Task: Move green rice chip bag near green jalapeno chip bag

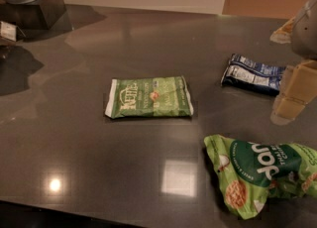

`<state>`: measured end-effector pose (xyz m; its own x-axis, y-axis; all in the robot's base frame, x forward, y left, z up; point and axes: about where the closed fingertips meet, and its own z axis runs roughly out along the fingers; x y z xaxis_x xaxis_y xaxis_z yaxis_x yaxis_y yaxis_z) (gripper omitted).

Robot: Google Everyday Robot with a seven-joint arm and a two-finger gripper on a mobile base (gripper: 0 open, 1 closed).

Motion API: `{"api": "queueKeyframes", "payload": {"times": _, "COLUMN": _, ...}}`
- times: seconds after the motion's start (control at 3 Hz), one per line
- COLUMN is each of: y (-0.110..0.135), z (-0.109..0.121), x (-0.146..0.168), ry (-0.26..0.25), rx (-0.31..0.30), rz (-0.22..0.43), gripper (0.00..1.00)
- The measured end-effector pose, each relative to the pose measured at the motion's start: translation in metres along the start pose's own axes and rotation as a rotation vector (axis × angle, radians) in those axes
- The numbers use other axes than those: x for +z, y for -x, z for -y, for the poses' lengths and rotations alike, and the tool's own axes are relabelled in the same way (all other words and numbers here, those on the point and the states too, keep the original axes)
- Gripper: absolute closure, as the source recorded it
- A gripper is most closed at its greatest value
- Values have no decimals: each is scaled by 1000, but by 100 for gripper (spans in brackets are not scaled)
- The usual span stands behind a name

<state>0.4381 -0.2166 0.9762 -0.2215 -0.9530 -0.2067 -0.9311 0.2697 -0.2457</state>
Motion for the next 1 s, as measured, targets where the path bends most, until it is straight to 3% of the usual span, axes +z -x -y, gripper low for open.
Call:
{"api": "queueKeyframes", "payload": {"times": 0.67, "y": -9, "z": -12, "x": 2, "ry": 22, "rx": -22, "rz": 1, "gripper": 0}}
{"api": "queueKeyframes", "payload": {"times": 1.0, "y": -26, "z": -38, "x": 10, "ry": 82, "rx": -70, "rz": 11, "gripper": 0}}
